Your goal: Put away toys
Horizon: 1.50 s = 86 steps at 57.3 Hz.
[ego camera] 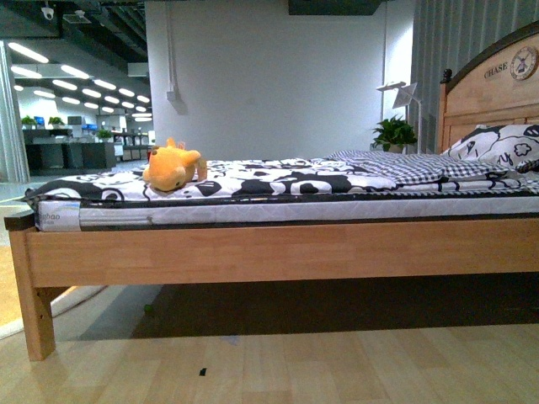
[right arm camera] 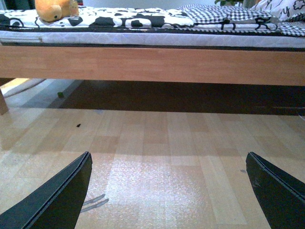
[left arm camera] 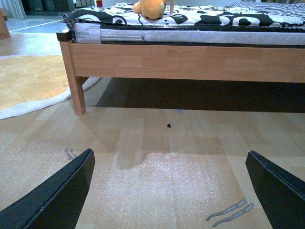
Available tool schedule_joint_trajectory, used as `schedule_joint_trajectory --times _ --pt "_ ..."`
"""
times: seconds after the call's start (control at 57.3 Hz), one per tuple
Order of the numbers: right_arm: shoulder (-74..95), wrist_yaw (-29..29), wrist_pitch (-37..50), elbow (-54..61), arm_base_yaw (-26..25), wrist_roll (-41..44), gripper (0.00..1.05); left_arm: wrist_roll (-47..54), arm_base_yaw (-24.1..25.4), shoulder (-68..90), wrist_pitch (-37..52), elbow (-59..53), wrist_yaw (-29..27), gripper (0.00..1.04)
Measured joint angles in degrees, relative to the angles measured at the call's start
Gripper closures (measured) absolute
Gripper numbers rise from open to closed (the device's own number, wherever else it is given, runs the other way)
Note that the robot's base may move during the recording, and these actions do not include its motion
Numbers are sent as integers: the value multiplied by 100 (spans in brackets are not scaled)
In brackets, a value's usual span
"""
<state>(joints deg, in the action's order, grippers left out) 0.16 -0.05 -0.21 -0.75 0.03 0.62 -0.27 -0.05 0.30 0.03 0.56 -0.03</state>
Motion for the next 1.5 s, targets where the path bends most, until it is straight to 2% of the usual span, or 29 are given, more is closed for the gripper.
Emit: schedule_joint_trajectory --times 1.5 --pt "0 0 0 0 0 0 6 0 0 0 0 0 0 6"
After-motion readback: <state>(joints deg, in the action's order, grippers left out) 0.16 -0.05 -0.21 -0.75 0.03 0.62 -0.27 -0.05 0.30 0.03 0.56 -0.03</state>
